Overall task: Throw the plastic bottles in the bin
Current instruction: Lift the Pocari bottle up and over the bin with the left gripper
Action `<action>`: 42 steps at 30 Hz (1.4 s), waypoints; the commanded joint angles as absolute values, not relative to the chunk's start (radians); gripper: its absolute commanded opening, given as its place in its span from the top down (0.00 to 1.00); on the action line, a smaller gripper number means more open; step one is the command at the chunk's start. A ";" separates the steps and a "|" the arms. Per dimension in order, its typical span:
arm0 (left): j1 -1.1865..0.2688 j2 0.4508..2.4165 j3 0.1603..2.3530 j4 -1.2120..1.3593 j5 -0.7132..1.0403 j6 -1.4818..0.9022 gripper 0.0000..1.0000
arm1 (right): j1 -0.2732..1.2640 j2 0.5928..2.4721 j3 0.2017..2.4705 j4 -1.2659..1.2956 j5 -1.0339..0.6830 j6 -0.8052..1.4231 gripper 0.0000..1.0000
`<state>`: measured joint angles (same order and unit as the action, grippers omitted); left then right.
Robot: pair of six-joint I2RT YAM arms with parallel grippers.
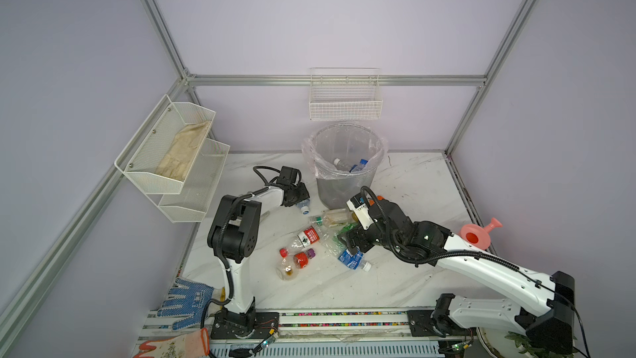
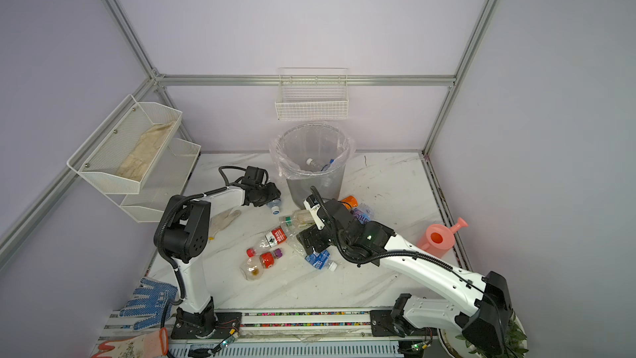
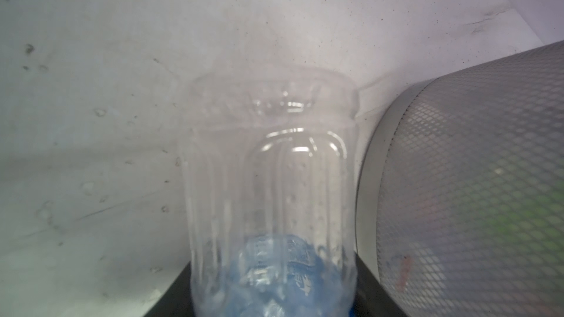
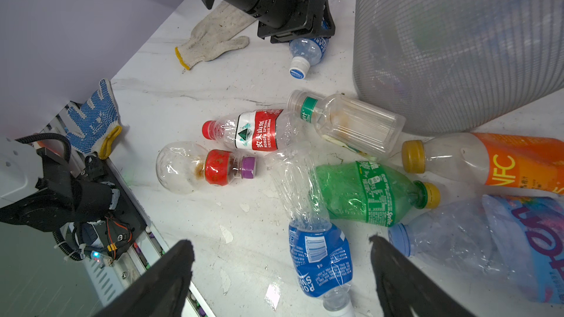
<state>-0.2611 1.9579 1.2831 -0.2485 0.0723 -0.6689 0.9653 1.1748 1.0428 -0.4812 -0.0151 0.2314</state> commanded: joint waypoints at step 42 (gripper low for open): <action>-0.464 1.223 1.552 -0.232 -0.156 -0.339 0.60 | 0.970 0.918 1.014 -0.369 0.011 0.297 0.07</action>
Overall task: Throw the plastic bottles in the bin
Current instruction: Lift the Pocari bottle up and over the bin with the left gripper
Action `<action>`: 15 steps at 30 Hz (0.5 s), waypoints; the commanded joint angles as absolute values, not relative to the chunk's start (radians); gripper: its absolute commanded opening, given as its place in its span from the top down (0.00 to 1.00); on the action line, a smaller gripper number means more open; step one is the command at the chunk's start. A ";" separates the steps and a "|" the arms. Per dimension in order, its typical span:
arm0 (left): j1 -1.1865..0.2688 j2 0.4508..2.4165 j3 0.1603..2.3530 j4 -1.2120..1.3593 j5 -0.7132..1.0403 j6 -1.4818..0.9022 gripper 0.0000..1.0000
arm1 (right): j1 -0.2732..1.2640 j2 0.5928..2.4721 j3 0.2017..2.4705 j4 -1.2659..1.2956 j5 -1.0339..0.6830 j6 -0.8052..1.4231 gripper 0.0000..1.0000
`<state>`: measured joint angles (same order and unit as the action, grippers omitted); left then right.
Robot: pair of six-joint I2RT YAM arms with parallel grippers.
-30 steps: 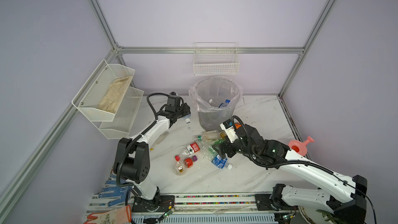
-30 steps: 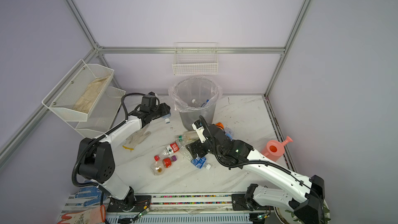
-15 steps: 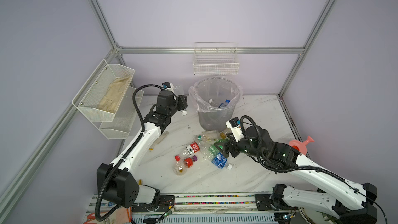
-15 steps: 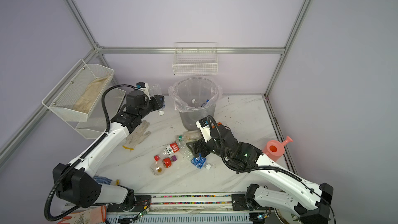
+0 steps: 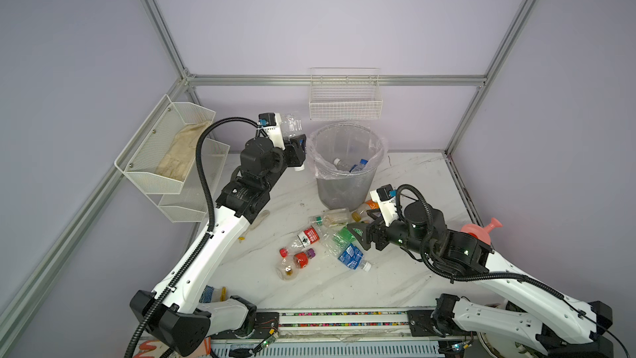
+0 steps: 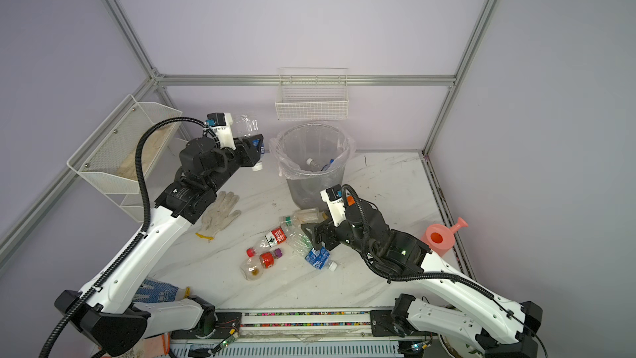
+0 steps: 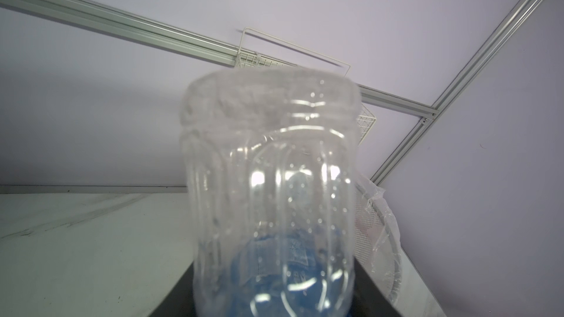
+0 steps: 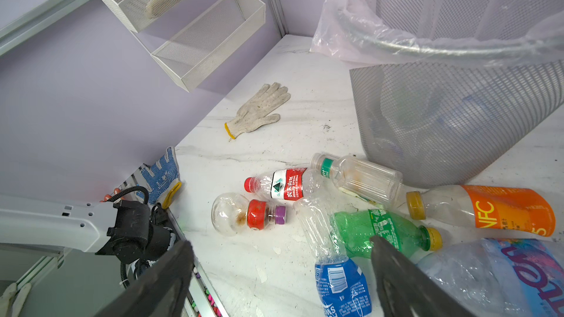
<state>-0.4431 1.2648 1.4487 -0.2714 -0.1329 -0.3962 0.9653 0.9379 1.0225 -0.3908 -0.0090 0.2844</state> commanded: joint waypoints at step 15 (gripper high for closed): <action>-0.623 1.168 1.621 -0.163 -0.176 -0.165 0.61 | 0.970 0.908 1.012 -0.364 0.016 0.308 0.08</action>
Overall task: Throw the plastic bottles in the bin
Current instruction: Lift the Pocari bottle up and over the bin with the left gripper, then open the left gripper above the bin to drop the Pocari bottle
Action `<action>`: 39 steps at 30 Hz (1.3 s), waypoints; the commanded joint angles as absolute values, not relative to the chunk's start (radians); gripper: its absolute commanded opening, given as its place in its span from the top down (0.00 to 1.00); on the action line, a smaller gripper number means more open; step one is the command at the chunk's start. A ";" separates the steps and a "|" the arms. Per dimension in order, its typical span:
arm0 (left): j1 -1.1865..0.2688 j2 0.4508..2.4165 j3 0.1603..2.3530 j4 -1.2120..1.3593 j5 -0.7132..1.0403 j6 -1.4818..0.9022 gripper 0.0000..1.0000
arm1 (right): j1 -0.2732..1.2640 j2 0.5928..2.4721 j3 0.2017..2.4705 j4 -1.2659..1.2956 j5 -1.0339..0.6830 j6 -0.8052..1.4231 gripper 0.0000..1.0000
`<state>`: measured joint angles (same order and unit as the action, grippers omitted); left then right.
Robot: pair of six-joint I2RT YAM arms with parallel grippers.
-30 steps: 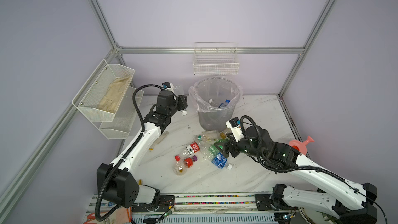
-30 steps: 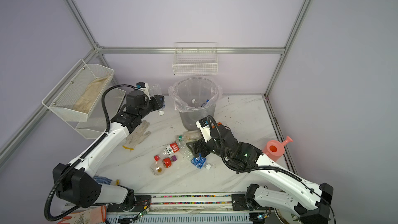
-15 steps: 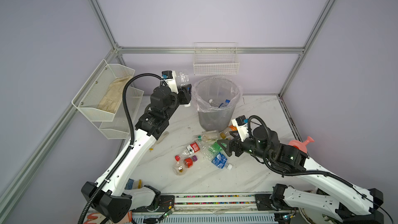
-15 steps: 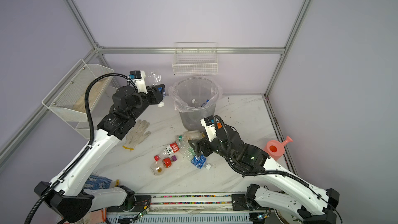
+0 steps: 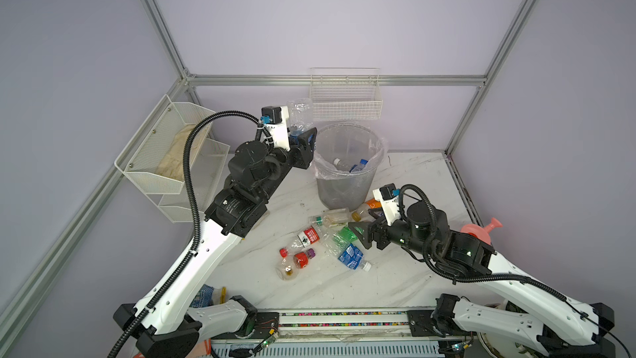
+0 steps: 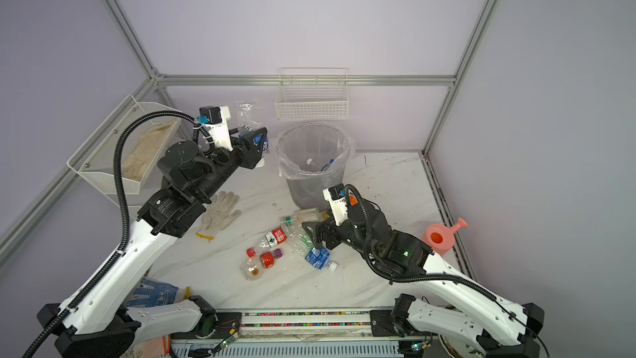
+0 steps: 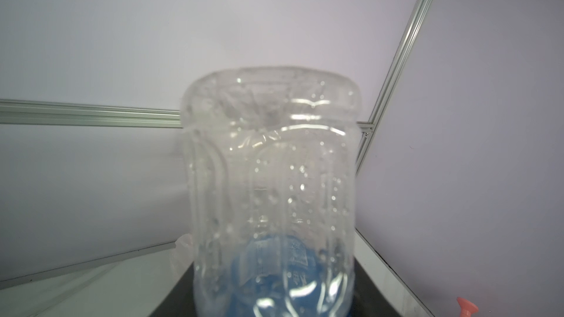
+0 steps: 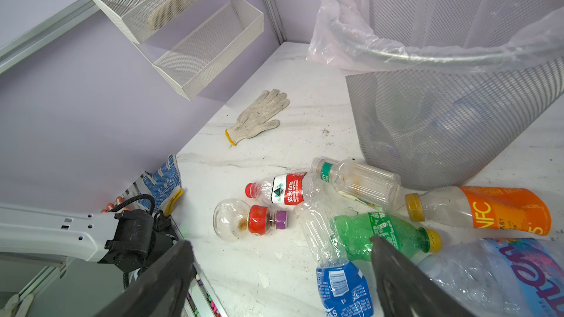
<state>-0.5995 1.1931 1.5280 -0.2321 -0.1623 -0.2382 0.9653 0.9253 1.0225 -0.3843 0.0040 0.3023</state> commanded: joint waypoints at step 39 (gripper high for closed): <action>-0.586 1.918 2.468 -0.770 -0.102 -0.194 0.00 | 0.971 0.913 1.055 -0.375 0.032 0.308 0.07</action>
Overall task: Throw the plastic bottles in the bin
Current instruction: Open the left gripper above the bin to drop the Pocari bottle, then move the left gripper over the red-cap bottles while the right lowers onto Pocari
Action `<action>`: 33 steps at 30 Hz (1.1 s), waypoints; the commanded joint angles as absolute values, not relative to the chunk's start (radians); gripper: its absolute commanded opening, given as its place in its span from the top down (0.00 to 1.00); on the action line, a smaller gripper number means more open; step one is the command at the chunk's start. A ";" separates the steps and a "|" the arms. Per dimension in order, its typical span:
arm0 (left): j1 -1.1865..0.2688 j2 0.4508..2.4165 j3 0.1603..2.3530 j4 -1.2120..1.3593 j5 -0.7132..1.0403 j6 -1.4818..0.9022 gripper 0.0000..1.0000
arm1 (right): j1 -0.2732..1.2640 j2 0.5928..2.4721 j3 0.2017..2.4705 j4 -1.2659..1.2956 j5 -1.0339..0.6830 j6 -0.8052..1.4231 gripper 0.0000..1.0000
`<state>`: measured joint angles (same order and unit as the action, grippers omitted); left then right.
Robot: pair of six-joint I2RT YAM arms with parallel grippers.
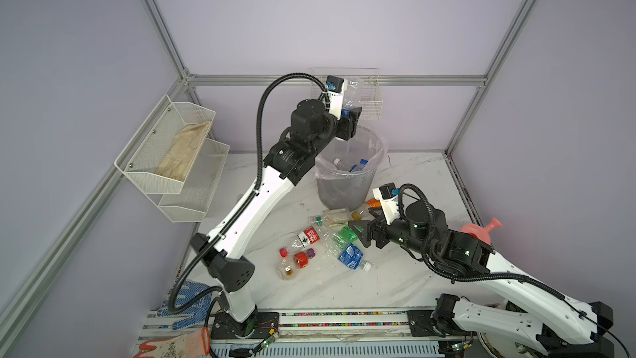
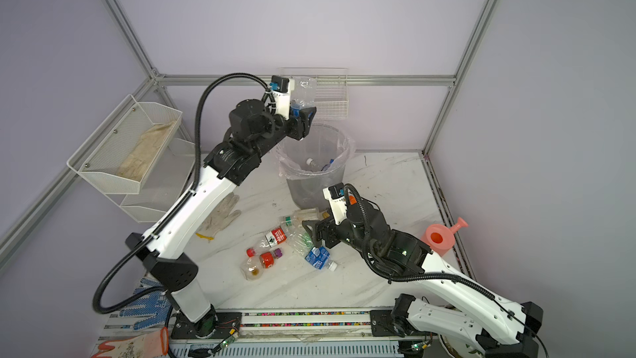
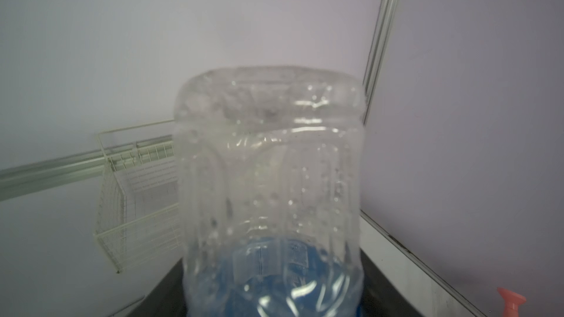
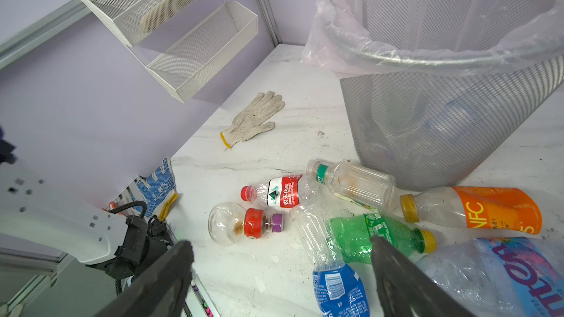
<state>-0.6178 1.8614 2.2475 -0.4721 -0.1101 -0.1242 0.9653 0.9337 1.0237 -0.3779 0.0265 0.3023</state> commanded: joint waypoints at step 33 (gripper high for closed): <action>-0.704 1.113 1.597 -0.265 -0.155 -0.093 0.00 | 0.969 0.970 0.993 -0.398 0.042 0.313 0.07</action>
